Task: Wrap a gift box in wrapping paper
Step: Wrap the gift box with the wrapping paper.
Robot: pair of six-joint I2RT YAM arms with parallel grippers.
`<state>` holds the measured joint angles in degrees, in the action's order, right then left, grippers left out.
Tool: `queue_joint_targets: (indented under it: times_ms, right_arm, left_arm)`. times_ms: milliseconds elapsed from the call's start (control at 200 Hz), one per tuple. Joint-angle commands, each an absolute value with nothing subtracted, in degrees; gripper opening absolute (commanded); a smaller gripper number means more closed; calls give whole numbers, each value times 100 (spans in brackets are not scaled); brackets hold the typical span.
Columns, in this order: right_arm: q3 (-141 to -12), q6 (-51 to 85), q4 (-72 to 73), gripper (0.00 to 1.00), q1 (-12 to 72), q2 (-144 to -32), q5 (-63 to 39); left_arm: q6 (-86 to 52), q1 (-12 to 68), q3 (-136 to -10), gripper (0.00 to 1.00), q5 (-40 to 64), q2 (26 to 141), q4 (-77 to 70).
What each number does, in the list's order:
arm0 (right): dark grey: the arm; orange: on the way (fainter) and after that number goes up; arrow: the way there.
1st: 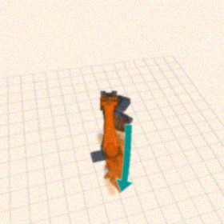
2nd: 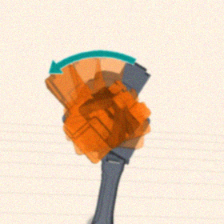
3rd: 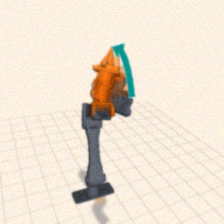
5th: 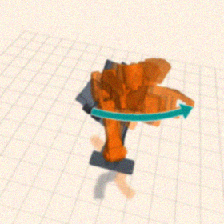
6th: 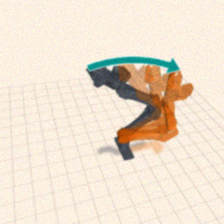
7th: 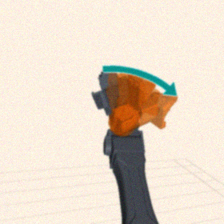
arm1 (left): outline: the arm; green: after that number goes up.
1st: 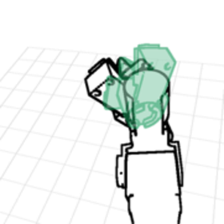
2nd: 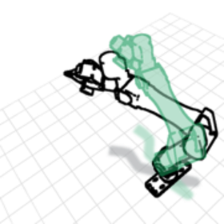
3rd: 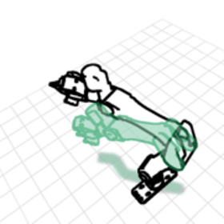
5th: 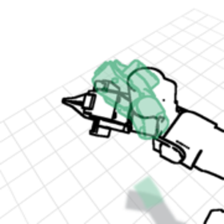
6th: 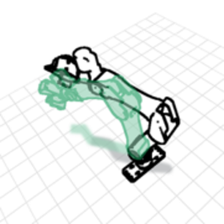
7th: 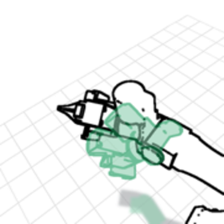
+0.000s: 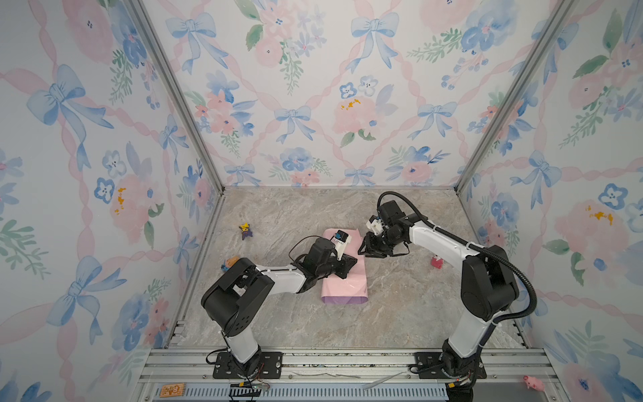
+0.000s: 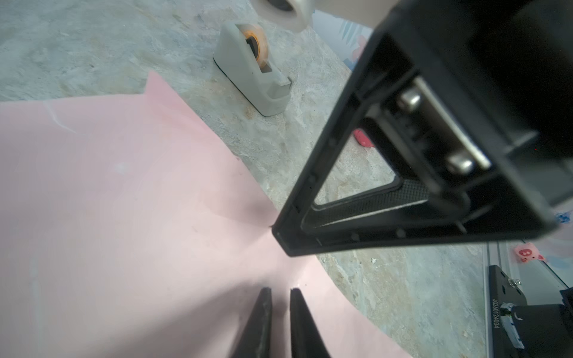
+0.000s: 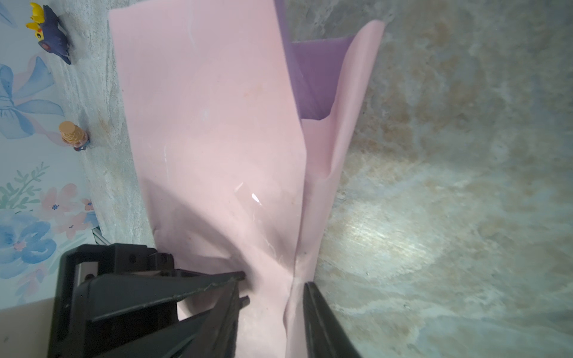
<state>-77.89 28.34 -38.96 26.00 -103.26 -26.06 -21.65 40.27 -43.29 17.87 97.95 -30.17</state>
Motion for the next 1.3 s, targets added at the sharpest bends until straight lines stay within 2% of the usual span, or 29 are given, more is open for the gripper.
queue_joint_targets:
  times_ms: [0, 600, 730, 840, 895, 1070, 1295]
  right_arm:
    - [-7937, 2899, -3913, 37, 2658, -10463, -2566]
    - [-7750, 3291, -3420, 37, 2610, -10829, -3205]
    - [-7761, 3296, -3484, 44, 2601, -10594, -3096]
    - [-7707, 3262, -3672, 59, 2527, -10310, -2933]
    - [-7630, 3252, -3770, 63, 2483, -10219, -2852]
    - [-7511, 3234, -3801, 66, 2436, -10229, -2859]
    - [-7772, 3218, -3648, 66, 2505, -10679, -3090]
  left_arm:
    - [-2153, 4041, -4088, 16, 1592, 9975, -2221]
    - [-2141, 4034, -4090, 16, 1591, 9989, -2217]
    - [-2145, 4037, -4087, 16, 1582, 9980, -2218]
    - [-2144, 4034, -4089, 17, 1575, 9976, -2224]
    - [-2144, 4033, -4093, 16, 1584, 9972, -2215]
    - [-2139, 4041, -4113, 16, 1587, 9988, -2219]
    - [-2136, 4039, -4121, 16, 1574, 9977, -2222]
